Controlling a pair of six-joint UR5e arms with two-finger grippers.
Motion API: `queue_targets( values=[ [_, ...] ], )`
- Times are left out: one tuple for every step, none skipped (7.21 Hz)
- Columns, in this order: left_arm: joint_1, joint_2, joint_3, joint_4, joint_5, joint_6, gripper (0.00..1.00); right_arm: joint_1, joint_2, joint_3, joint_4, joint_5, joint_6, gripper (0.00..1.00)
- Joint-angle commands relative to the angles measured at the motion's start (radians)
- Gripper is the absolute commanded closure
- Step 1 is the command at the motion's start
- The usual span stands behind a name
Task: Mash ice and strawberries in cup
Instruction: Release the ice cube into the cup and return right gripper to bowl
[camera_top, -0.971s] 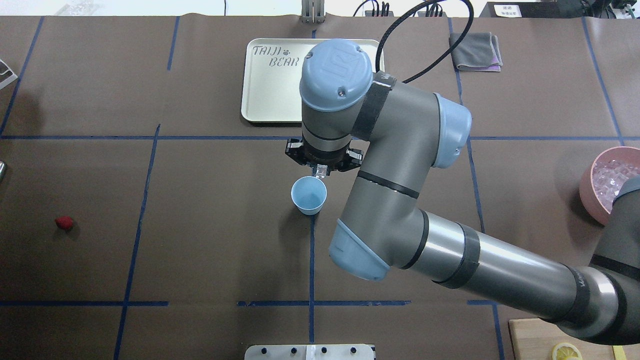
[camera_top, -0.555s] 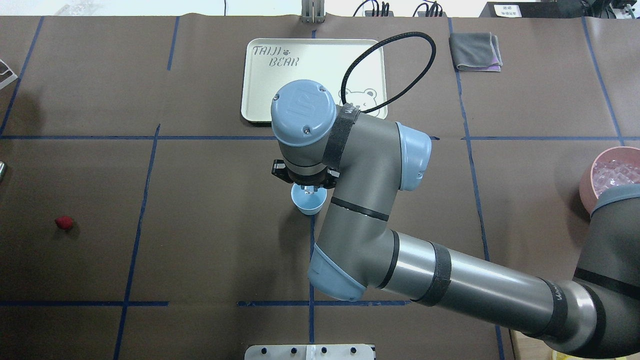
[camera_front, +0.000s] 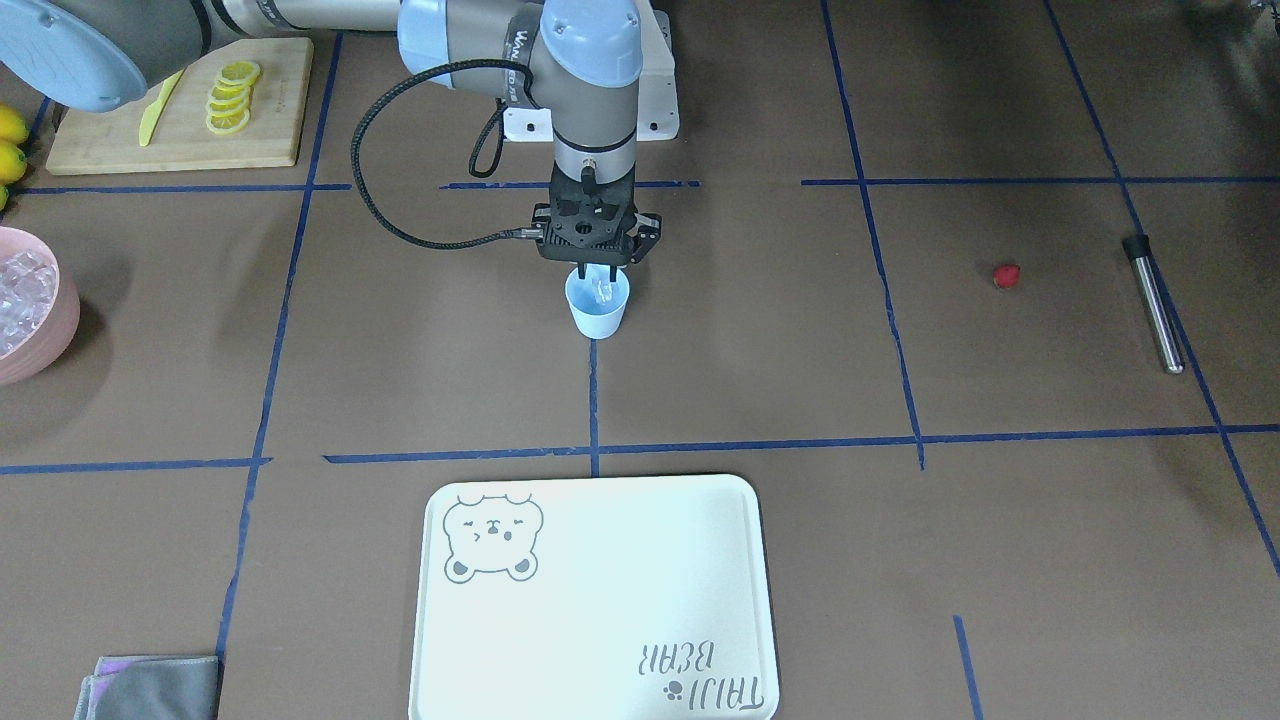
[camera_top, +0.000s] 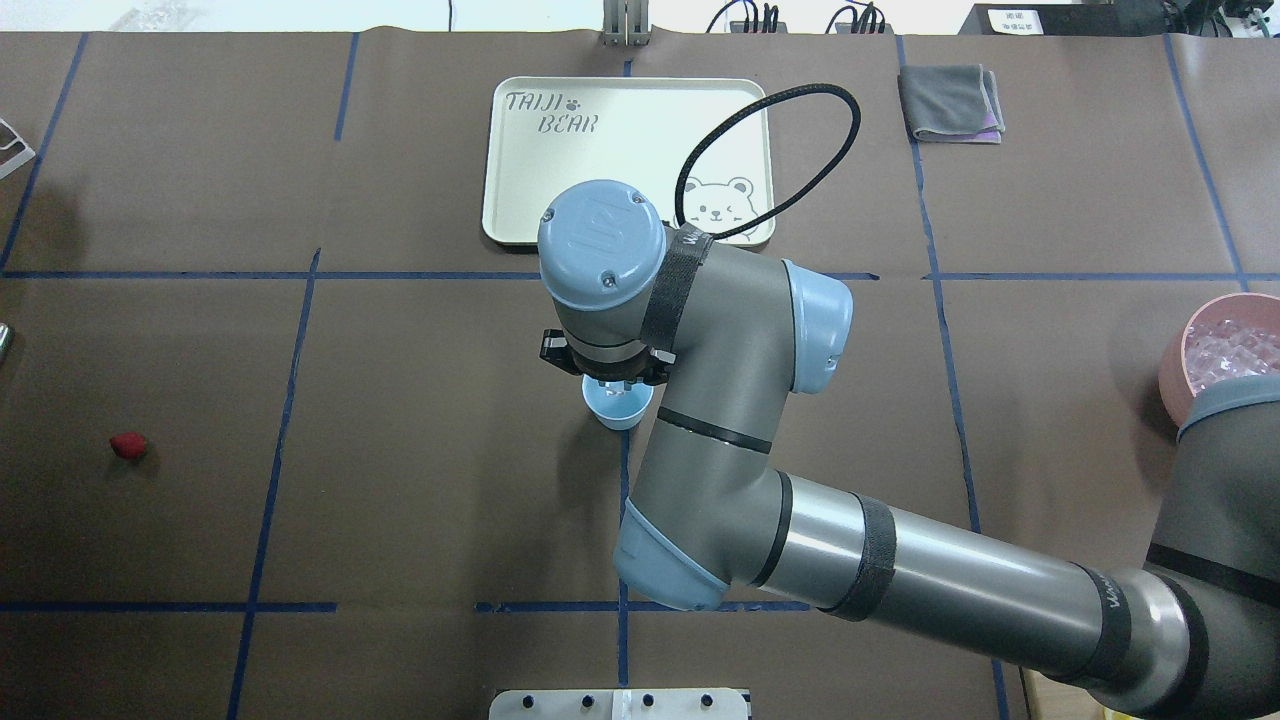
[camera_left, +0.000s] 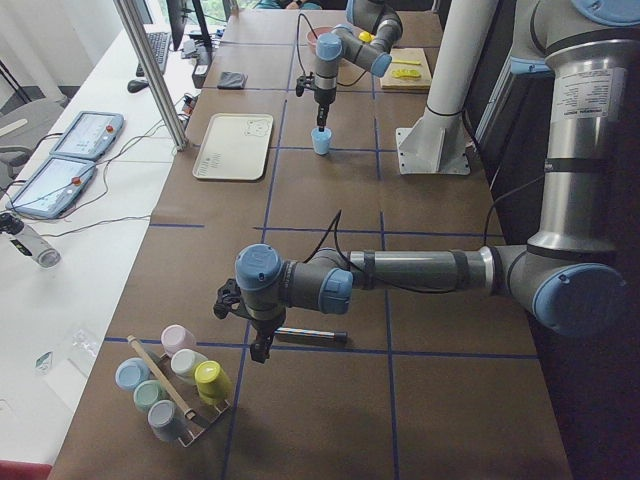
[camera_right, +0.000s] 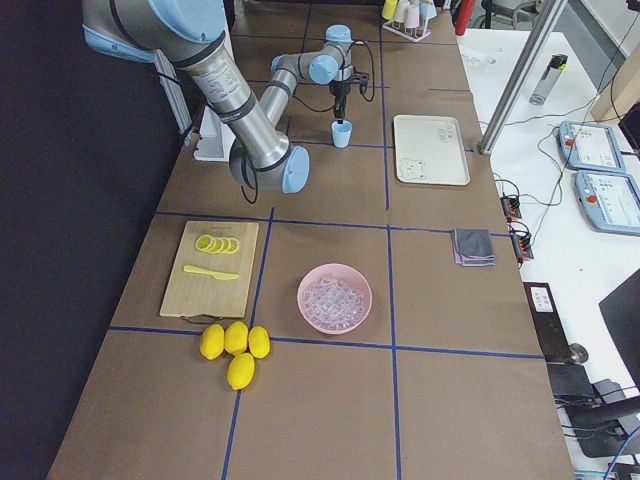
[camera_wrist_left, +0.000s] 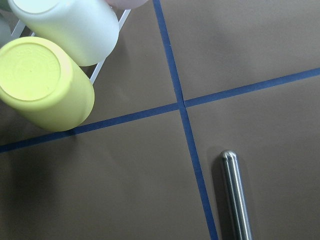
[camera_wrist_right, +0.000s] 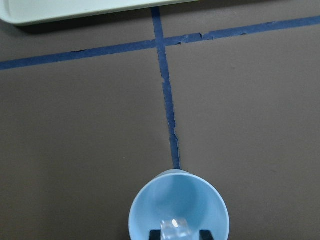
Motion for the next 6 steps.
queue_targets(
  values=[
    [0.001,0.000,0.000,0.000,0.001,0.000,0.00,-0.001,0.002,0.002,0.001,0.000,0.003,0.01],
    [0.001,0.000,0.000,0.000,0.001,0.000,0.00,0.004,0.000,0.015,0.000,0.003,-0.007,0.01],
    [0.001,0.000,0.000,0.000,0.001,0.000,0.00,0.039,-0.010,0.034,-0.002,0.019,-0.013,0.01],
    [0.002,0.000,0.000,0.000,0.001,0.000,0.00,0.107,-0.055,0.085,-0.006,0.094,-0.070,0.01],
    [0.002,0.000,0.002,0.000,0.001,0.000,0.00,0.176,-0.155,0.185,-0.006,0.175,-0.162,0.01],
    [0.002,0.000,0.002,0.000,0.001,0.002,0.00,0.232,-0.269,0.280,-0.006,0.210,-0.262,0.01]
  ],
)
